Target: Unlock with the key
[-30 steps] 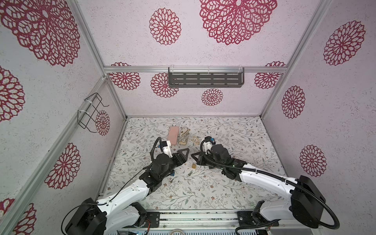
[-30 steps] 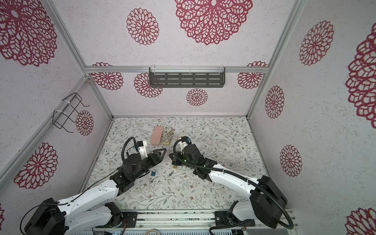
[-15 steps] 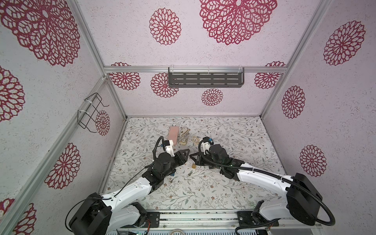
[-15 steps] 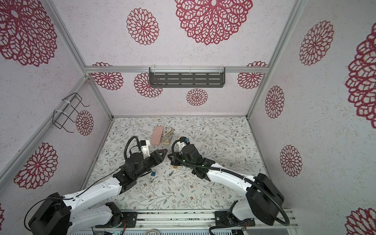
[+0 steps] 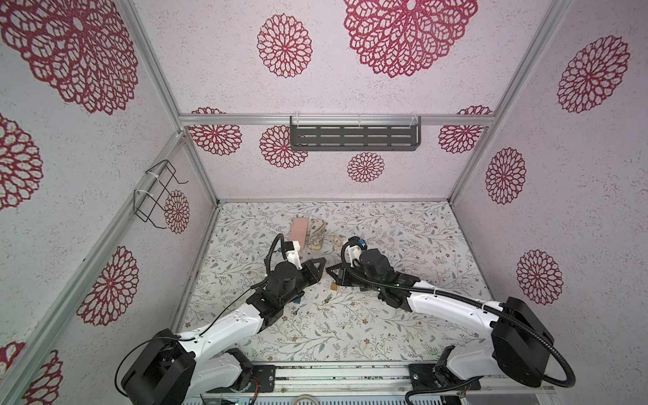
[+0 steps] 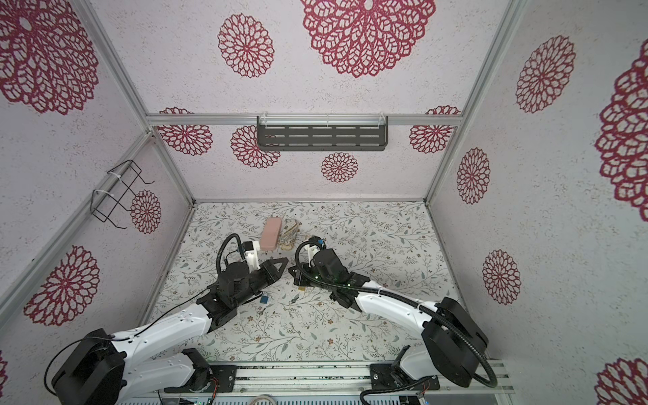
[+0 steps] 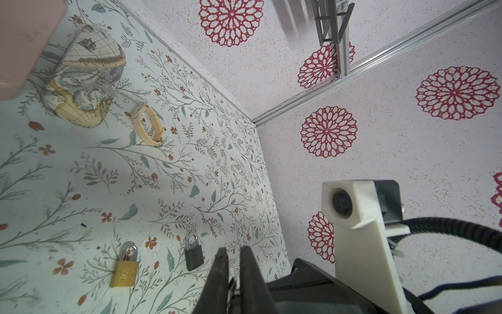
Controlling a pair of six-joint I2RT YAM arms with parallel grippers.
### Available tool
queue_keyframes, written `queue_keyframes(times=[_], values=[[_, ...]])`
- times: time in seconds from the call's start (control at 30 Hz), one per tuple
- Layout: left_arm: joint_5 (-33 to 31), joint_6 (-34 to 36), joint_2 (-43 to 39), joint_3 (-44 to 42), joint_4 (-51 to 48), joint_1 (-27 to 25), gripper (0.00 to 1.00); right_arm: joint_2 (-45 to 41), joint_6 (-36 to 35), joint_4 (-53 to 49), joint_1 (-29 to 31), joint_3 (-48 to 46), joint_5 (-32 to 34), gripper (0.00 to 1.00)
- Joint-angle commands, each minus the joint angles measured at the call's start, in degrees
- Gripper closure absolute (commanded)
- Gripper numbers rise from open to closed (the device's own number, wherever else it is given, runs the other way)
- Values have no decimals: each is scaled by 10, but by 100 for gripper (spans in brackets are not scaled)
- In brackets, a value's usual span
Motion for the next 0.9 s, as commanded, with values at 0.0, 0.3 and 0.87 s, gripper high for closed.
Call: queue_keyframes(times=[0.0, 0.3, 0.87], values=[[-6, -5, 7, 15, -10, -2, 91, -4, -5, 20, 3, 21, -3, 100], [-9, -5, 8, 14, -29, 3, 100, -10, -19, 6, 3, 23, 9, 100], [26, 53, -26, 9, -18, 37, 100, -67, -48, -42, -21, 10, 24, 55]])
